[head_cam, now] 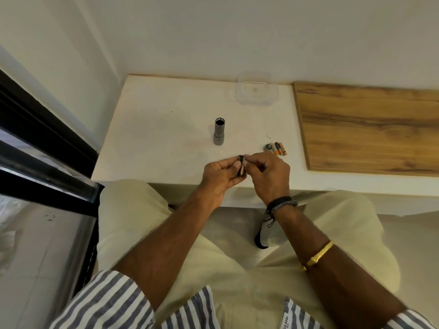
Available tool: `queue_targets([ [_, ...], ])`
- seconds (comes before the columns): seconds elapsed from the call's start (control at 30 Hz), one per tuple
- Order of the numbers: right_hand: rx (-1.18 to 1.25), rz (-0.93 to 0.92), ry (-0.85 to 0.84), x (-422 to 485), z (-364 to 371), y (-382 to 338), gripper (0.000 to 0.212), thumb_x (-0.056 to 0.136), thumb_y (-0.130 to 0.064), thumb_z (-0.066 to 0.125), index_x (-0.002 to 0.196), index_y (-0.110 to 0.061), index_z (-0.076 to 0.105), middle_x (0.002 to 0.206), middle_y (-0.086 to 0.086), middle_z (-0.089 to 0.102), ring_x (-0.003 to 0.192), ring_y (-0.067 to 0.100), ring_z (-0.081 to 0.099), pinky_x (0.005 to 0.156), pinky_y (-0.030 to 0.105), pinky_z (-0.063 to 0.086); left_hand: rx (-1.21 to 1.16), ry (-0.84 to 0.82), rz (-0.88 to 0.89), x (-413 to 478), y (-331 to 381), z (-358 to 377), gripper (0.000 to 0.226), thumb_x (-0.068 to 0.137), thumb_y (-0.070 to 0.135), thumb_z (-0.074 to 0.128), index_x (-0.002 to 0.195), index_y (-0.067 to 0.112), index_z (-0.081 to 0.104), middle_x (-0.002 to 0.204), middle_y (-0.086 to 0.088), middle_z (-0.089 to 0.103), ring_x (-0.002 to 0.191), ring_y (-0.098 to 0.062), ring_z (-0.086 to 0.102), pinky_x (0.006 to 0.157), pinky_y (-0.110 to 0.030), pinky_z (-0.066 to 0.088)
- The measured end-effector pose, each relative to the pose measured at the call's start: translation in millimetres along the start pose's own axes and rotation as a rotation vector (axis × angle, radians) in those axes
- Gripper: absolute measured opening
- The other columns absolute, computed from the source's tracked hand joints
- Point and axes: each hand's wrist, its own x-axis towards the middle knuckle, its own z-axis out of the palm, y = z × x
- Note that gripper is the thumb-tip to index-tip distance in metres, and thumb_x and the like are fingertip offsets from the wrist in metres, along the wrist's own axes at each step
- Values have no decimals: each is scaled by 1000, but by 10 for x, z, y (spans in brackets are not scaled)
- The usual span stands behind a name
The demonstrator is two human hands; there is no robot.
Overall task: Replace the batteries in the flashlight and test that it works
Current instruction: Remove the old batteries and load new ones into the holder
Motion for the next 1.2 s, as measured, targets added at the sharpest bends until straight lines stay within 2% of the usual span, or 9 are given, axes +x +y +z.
queue_targets([
  [0.13,-82,-60,-15,-57,65,12,19,93,-7,71,110,-8,79,102,9,75,93,19,68,82,19,53,-24,-1,-3,5,3,5,25,94,4,61,119,-1,65,105,-9,76,101,-23,73,80,-32,60],
  [0.27,-76,-50,-26,-59,77,32,22,95,-10,69,116,-10,77,104,9,75,93,22,69,82,30,58,-39,6,-4,18,15,23,26,95,3,61,120,0,65,106,-10,75,98,-21,73,79,-30,60],
  [0.47,22,83,-70,-18,16,62,39,89,-26,76,127,-27,65,95,-8,72,80,1,69,71,13,57,67,-46,-21,58,70,16,28,99,4,54,125,0,62,119,-15,70,110,-25,69,92,-35,57],
  [0.63,-28,58,-81,-2,35,81,28,89,-27,77,115,-24,69,90,-13,67,77,-6,64,68,4,46,160,-88,-24,53,83,10,32,102,-1,46,132,-1,56,123,-13,69,116,-25,66,101,-38,52],
  [0.77,28,79,-31,-9,61,85,27,90,-22,76,116,-23,69,91,-11,69,81,1,67,73,12,53,119,-86,-14,62,95,23,35,100,-4,46,135,-3,53,128,-18,65,119,-27,64,104,-42,49],
  [0.93,155,171,39,36,68,96,26,88,-22,77,113,-24,69,95,-6,74,82,11,73,71,30,65,50,-88,20,80,129,36,32,99,1,53,131,-1,57,122,-14,69,112,-25,68,99,-39,54],
  [1.0,246,240,55,84,57,114,27,86,-19,78,112,-23,70,97,-3,76,83,12,75,71,35,65,102,-12,81,94,142,51,28,96,6,60,124,2,63,114,-13,73,106,-25,71,95,-38,56],
  [1.1,395,333,62,152,39,137,25,86,-10,76,107,-24,71,93,0,77,84,16,76,71,39,66,304,345,273,188,214,60,19,88,15,72,106,9,70,96,-9,76,90,-26,74,86,-43,60],
  [1.2,516,380,46,182,18,150,24,88,-7,74,102,-26,71,93,3,78,90,23,77,72,37,64,521,574,415,318,355,38,37,80,23,80,112,13,63,85,4,71,78,-13,68,84,-40,58],
])
